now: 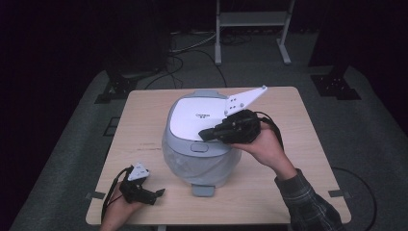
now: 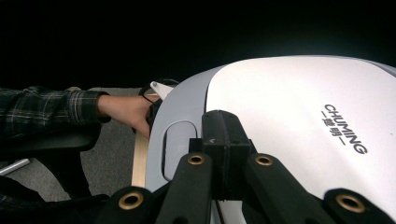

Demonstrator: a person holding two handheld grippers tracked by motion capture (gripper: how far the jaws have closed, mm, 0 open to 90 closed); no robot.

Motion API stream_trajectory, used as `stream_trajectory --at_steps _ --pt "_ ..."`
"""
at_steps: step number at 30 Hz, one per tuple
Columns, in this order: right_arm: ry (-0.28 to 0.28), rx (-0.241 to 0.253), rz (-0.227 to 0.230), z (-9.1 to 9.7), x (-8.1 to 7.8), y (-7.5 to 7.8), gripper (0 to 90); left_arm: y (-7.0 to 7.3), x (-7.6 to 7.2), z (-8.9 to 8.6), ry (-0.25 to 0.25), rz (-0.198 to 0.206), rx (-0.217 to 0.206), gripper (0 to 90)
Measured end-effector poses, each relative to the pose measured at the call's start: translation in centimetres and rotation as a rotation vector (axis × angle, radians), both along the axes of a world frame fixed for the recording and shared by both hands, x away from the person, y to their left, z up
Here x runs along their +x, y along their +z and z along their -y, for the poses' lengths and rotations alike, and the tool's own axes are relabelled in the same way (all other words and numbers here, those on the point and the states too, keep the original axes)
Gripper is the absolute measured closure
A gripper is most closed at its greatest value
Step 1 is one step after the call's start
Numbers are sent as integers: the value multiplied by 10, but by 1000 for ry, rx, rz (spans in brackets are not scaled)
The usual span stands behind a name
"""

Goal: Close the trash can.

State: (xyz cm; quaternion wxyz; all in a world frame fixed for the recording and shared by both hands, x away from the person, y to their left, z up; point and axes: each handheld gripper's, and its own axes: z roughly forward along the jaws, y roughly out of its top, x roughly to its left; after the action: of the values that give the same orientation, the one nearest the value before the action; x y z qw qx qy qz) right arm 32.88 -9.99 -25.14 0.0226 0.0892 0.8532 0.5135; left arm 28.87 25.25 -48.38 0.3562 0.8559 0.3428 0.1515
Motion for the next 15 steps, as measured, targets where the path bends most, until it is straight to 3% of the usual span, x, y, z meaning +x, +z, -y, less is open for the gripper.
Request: stream_trajectory --at_steps 6,13,14,15 --pt "-16 -56 26 -5 -3 1 900 0 0 0 -1 0 0 0" --pt "-11 -40 23 -4 -3 1 899 0 0 0 -1 0 0 0" --pt "-9 -36 19 -3 -3 1 888 0 0 0 -1 0 0 0" --pt "-9 -28 19 -3 -2 1 798 0 0 0 -1 0 0 0"
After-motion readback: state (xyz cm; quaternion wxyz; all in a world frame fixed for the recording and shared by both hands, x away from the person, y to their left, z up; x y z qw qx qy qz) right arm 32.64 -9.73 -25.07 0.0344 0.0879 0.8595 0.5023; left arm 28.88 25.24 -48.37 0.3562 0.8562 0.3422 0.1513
